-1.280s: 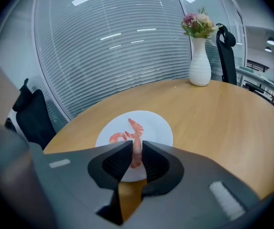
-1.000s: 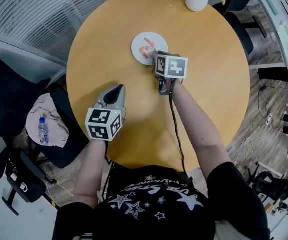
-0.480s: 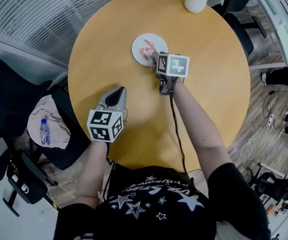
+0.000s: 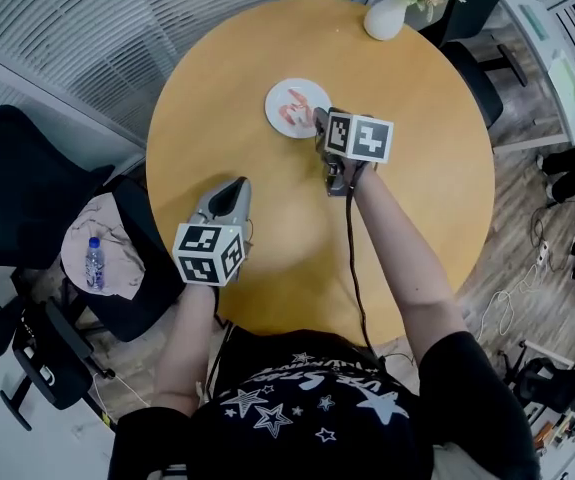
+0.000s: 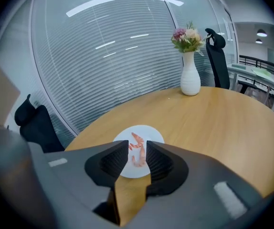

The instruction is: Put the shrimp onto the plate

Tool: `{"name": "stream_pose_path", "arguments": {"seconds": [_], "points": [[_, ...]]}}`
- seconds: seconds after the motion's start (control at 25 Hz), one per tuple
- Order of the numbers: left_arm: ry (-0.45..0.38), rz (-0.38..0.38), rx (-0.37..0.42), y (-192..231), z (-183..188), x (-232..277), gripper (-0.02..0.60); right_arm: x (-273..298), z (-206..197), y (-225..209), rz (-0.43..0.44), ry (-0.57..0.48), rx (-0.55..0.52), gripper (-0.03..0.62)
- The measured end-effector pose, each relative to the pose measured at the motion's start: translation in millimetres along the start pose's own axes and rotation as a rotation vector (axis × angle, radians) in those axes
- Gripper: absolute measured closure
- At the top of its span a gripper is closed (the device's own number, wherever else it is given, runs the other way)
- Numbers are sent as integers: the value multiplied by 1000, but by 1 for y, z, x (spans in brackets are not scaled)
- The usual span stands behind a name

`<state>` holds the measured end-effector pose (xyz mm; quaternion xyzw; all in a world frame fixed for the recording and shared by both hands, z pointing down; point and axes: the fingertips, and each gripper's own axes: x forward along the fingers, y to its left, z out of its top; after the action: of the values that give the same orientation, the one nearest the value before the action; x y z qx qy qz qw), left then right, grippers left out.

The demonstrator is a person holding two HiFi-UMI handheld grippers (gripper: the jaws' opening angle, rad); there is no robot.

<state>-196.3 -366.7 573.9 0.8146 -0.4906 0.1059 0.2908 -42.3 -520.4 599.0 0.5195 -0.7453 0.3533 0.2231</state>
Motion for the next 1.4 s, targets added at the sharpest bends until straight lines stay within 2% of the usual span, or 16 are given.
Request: {"name": "stream_pose_path", "arguments": {"seconds": [0.12,0.36,0.52,0.72,0.88,1.08,1.4], "points": [[-19,-2,18,-12,7,-10,580,-21,7,5,26,-31,6,476],[-58,0,103,-38,28,-33,580,-69,21,18,87,-99,-18,500],[-92,9,126,-58,36,-51,580,-106,30,25,124,-167,-34,508],[-121,12,161,-87,41,-73,580,-153,34,30,162,-241,-57,552],[-152,40,189,-107,45,-88,580,-188,27,29,186,-272,-82,557],[-184,63,188,-128,45,-105,580,-225,10,32,228,-294,-112,565],[-199,73,166,-179,21,-124,580,-280,-33,25,248,-309,-247,592]]}}
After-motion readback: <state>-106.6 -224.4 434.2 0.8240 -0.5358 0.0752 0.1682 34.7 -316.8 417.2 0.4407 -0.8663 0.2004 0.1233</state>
